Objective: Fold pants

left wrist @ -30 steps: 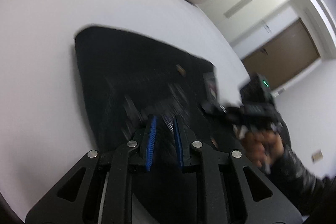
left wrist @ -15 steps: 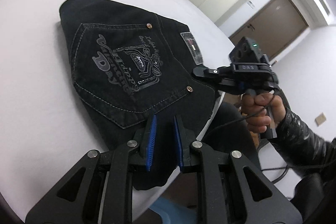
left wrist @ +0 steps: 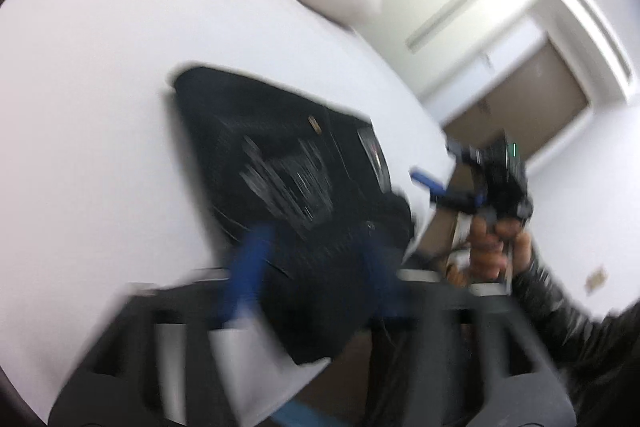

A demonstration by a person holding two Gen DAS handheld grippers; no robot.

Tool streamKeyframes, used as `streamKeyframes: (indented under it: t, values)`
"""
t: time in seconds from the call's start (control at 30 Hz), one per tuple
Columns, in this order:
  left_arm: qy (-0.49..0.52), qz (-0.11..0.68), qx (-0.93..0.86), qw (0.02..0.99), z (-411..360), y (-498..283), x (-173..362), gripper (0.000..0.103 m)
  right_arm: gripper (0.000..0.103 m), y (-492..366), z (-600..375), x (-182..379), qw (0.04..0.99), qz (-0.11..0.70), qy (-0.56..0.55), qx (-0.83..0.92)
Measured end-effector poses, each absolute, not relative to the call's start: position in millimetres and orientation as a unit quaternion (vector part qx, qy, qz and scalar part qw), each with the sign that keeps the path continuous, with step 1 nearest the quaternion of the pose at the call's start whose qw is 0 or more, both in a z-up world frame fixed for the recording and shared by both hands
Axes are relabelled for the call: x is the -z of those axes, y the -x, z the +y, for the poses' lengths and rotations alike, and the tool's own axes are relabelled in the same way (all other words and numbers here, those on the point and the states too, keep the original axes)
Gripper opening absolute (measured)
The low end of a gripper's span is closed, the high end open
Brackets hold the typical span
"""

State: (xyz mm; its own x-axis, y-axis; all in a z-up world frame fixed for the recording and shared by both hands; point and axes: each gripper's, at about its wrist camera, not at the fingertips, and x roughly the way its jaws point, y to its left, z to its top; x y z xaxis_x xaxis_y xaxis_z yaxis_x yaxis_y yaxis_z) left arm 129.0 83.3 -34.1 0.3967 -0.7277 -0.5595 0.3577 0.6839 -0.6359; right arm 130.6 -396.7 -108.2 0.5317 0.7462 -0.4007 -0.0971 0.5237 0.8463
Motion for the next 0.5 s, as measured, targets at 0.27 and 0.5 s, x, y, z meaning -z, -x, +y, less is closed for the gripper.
streamKeyframes:
  t: [0.27,0.5]
  values:
    - [0.288,0.493,0.306,0.762,94,-174,70,0.088,0.072,-182,-387,156,0.732,0.504,-0.392,-0.240]
    - [0.267,0.532,0.333,0.731,55,-204,81,0.082,0.061,-207,-367,163,0.714,0.533,-0.375,-0.255]
